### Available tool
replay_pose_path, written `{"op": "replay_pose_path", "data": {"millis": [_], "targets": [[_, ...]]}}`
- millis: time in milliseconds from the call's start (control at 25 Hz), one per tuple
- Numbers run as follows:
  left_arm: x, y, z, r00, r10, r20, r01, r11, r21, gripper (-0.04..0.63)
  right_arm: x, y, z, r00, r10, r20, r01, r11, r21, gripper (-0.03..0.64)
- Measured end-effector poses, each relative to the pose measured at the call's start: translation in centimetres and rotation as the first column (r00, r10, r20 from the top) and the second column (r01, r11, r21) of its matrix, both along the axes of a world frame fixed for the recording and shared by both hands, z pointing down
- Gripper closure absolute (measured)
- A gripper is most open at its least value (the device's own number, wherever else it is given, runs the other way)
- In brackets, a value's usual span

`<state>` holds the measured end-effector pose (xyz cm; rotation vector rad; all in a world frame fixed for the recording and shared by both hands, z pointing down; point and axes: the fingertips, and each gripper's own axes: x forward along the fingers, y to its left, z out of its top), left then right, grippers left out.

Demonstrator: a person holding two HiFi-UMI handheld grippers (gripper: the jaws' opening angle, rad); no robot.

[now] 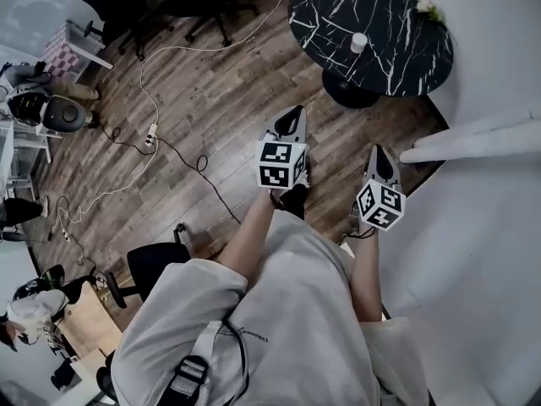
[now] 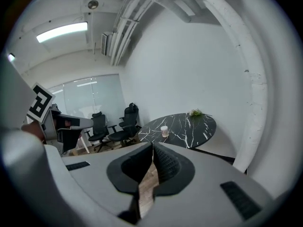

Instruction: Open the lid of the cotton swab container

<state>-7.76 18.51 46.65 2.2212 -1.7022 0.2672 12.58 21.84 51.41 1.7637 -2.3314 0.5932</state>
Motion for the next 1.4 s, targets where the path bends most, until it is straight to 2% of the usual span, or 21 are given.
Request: {"op": "replay_pose_path", "data": {"millis": [160,240,400,560,880,1240,1400], "targets": [[-1.2,-5.2,0.9,1.000,0.009,-0.013,-0.009,1.000,-0.021,0.571,-1.3,-4.7,0.5,0.995,-0.014,-0.103,0.014,1.000,-0.004,0.581],[-1.7,-7.7,1.2,0.999,0.016,-0.029,-0.016,1.000,-0.026,0.571,-2.1,-6.9,0.4,0.992,-0.024,-0.122,0.024,1.000,-0.001,0.581],[-2.6,-12.0,1.6,0.998,0.042,-0.049,-0.043,0.999,-0.025,0.571,-3.7,-10.4,0.1,0.993,-0.034,-0.117,0.034,0.999,0.001,0.581],[-2.9,-15.6,2.7,0.994,0.099,-0.038,-0.100,0.995,-0.020,0.571,-4.6,-13.8,0.6,0.992,-0.034,-0.125,0.035,0.999,0.005,0.581],[-3.8,-19.0,5.2,0.987,0.153,-0.045,-0.155,0.987,-0.052,0.571,-5.4,-17.3,1.3,0.995,-0.025,-0.100,0.024,1.000,-0.014,0.581],[-1.2,-23.0,7.0,0.974,0.225,-0.020,-0.226,0.972,-0.061,0.571,-3.0,-20.7,2.7,0.998,0.017,-0.057,-0.019,0.999,-0.040,0.581],[0.5,-26.6,7.5,0.969,0.246,0.013,-0.245,0.968,-0.060,0.571,-1.7,-24.3,3.5,0.999,0.013,-0.042,-0.015,0.998,-0.055,0.581]]}}
